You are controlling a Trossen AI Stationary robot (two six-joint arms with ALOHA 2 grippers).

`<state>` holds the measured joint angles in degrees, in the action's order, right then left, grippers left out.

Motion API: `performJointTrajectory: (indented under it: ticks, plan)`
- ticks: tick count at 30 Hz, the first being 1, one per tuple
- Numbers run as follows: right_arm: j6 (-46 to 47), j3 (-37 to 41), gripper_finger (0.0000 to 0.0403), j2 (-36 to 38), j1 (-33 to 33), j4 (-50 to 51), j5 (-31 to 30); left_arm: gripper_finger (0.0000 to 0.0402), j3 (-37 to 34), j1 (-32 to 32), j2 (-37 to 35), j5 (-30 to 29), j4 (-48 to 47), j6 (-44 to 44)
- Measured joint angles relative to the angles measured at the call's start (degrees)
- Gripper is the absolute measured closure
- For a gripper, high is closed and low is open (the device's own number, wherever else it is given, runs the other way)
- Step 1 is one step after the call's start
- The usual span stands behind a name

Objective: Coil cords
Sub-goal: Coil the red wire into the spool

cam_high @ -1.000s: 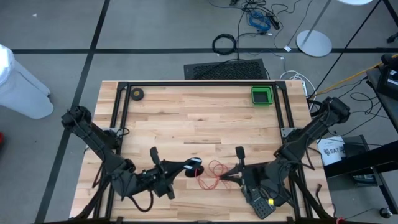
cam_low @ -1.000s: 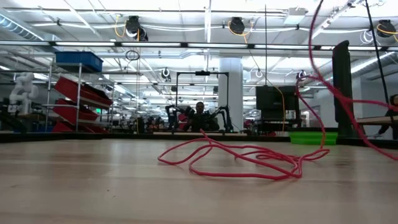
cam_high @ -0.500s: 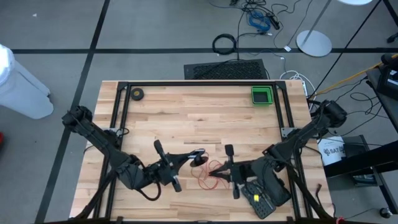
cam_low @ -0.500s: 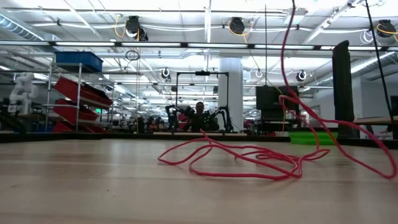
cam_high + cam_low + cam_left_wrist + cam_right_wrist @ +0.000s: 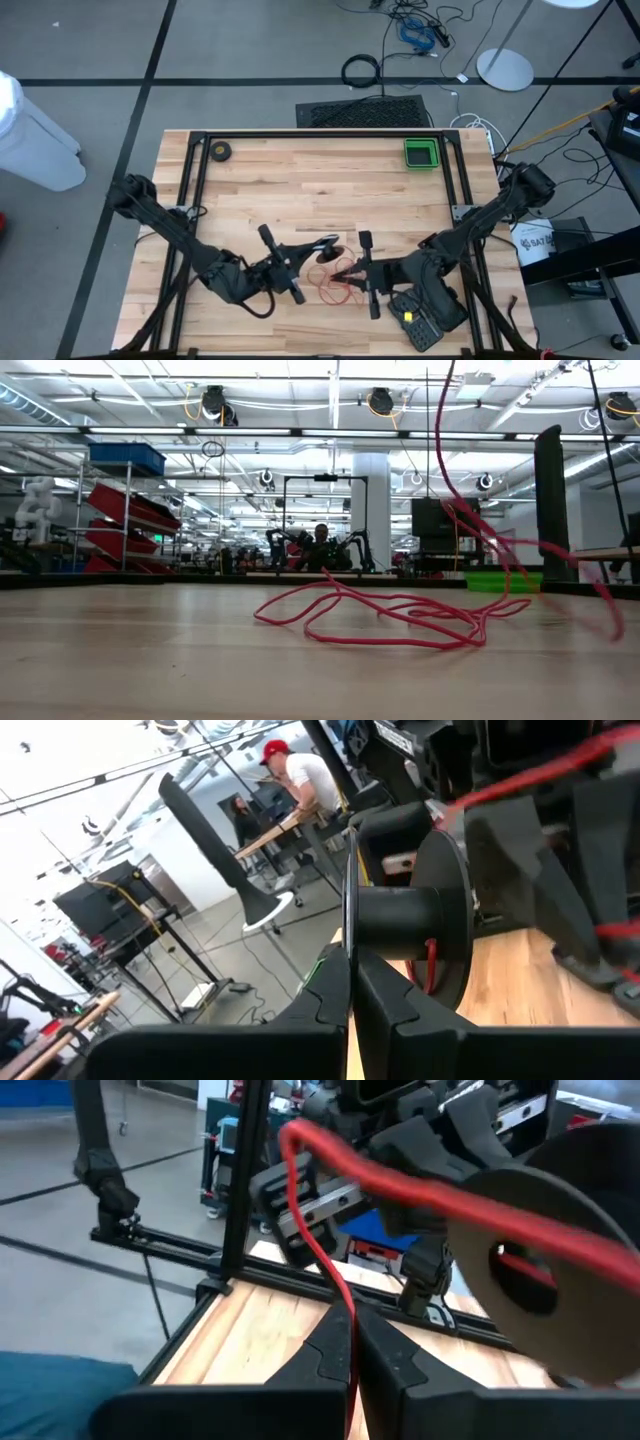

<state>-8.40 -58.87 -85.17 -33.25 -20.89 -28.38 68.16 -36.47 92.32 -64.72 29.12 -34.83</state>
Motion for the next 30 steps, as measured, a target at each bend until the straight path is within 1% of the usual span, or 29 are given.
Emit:
performJointTrajectory:
  ticks: [7,14,16,19,22,27,30]
  plan:
    - [-0.83,0.02,0.0403,-2.69,1.66,-2.99,-0.13,0.0399,0.0,0.49,0.73,0.08,1.5,-0.18]
    - [-1.38,0.02,0.0403,-2.6,1.77,-2.9,-0.12,0.04,0.0,0.05,0.75,-0.11,1.78,-2.86]
    - [-1.49,0.02,0.0403,-2.49,1.47,-2.58,-0.13,0.04,0.01,-0.4,0.75,-1.48,2.02,-4.41]
    - [-1.42,0.02,0.0398,-2.49,0.91,0.76,-0.13,0.04,0.01,-1.27,0.75,-4.13,2.64,-7.29]
    - [-0.46,0.02,0.0384,-1.77,0.49,6.19,-0.11,0.04,0.02,-2.64,0.72,-6.63,5.78,-12.2]
    - [4.71,0.02,0.036,0.95,0.55,14.46,-0.54,0.04,0.02,-5.14,0.71,-6.95,10.84,-19.43]
    - [8.88,0.02,0.0349,2.95,-0.05,18.1,-0.19,0.04,0.02,-6.38,0.69,-6.93,11.51,-22.75]
